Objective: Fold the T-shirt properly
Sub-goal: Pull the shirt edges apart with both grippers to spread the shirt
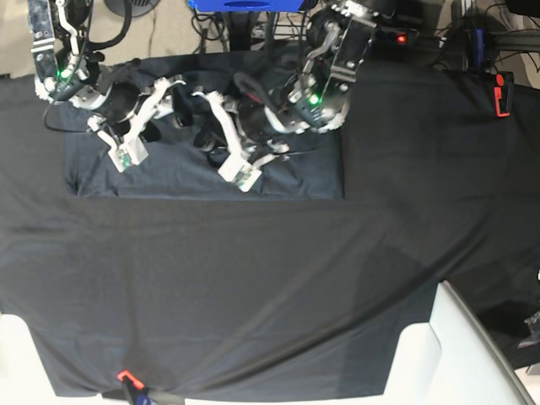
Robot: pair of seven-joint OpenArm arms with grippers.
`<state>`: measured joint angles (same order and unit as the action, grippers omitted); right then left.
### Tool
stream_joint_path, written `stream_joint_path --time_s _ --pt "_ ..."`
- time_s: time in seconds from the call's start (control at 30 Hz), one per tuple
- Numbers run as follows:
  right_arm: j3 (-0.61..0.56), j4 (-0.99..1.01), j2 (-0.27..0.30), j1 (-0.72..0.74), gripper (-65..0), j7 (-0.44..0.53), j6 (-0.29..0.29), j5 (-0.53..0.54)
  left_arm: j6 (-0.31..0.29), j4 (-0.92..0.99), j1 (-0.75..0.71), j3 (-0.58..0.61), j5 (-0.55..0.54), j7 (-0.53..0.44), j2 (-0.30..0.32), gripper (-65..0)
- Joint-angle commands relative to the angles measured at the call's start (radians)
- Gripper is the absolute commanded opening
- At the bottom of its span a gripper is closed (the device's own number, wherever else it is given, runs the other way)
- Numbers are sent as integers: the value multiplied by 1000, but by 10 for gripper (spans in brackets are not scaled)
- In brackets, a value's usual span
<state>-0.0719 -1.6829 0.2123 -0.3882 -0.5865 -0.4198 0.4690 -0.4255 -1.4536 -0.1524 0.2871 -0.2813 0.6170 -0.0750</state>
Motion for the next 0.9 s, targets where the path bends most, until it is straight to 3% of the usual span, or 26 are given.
stream_joint_path --time_s 0.0,0.4,0.43,0.57,0.7,0.8,0.87 --pt "5 -23 8 5 -285 20 -6 15 -9 6 17 2 -14 -24 -18 -650" --pt "5 -23 11 7 -285 20 -6 15 -9 49 64 79 -14 -26 -27 -650" --pt "5 -23 11 7 -285 20 -6 15 -9 49 67 79 -14 -24 -27 -627" --pt "5 -23 11 16 -285 20 -6 15 -9 38 69 79 -14 -22 -27 -383" --pt "79 -41 2 21 -285 20 -6 15 -9 37 80 80 -14 -24 -26 -143" --pt "137 -70 2 41 -284 13 -6 15 -9 26 81 68 -23 -27 -26 -54" --pt "185 -75 3 61 -284 12 -6 15 -9 -20 81 62 -23 -27 -22 -43"
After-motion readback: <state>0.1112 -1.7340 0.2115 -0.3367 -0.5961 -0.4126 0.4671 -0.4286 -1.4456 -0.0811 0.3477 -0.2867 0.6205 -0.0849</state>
